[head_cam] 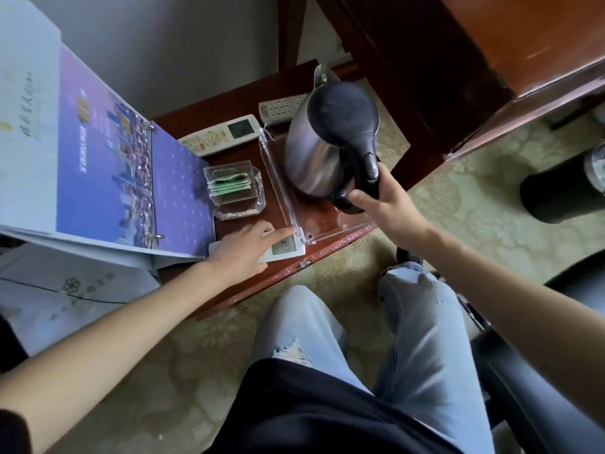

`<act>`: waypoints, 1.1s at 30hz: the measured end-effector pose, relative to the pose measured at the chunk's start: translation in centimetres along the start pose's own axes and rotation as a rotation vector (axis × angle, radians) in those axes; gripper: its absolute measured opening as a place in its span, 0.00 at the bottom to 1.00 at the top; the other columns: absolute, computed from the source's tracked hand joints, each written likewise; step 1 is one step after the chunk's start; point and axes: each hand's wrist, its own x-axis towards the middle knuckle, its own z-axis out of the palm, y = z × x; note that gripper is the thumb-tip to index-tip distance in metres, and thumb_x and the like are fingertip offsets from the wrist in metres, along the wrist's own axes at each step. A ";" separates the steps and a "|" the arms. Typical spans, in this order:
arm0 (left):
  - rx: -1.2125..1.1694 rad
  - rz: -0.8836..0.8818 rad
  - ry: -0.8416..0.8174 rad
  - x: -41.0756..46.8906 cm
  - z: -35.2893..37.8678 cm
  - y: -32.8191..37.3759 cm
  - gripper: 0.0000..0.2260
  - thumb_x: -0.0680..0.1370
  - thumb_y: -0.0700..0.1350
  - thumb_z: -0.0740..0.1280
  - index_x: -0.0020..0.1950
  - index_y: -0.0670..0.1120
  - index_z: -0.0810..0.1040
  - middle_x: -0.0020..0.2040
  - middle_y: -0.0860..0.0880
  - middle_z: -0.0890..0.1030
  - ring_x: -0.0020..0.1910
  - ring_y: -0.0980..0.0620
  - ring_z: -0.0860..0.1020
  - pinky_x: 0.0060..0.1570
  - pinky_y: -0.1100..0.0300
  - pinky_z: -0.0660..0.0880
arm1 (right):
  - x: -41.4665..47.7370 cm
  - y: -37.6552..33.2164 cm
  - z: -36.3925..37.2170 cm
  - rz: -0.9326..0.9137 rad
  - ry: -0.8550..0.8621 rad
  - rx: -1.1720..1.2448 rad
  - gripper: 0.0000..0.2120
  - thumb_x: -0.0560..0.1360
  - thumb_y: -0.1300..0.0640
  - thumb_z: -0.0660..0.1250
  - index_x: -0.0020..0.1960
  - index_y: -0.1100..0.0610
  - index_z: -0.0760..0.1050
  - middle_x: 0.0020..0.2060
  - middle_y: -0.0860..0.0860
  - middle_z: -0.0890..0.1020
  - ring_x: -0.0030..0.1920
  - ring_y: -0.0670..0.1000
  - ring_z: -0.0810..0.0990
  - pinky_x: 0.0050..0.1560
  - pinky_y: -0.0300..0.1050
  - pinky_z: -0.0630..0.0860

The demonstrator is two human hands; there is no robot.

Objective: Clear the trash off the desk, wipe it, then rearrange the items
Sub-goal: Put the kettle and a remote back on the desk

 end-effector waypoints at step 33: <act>-0.112 -0.103 0.316 8.9 -35.2 18.6 0.34 0.70 0.50 0.72 0.73 0.55 0.61 0.66 0.57 0.65 0.53 0.59 0.69 0.40 0.59 0.66 | 8.0 -22.8 -33.2 -0.113 -0.158 -0.017 0.12 0.70 0.64 0.66 0.49 0.53 0.69 0.38 0.47 0.73 0.37 0.37 0.73 0.40 0.29 0.69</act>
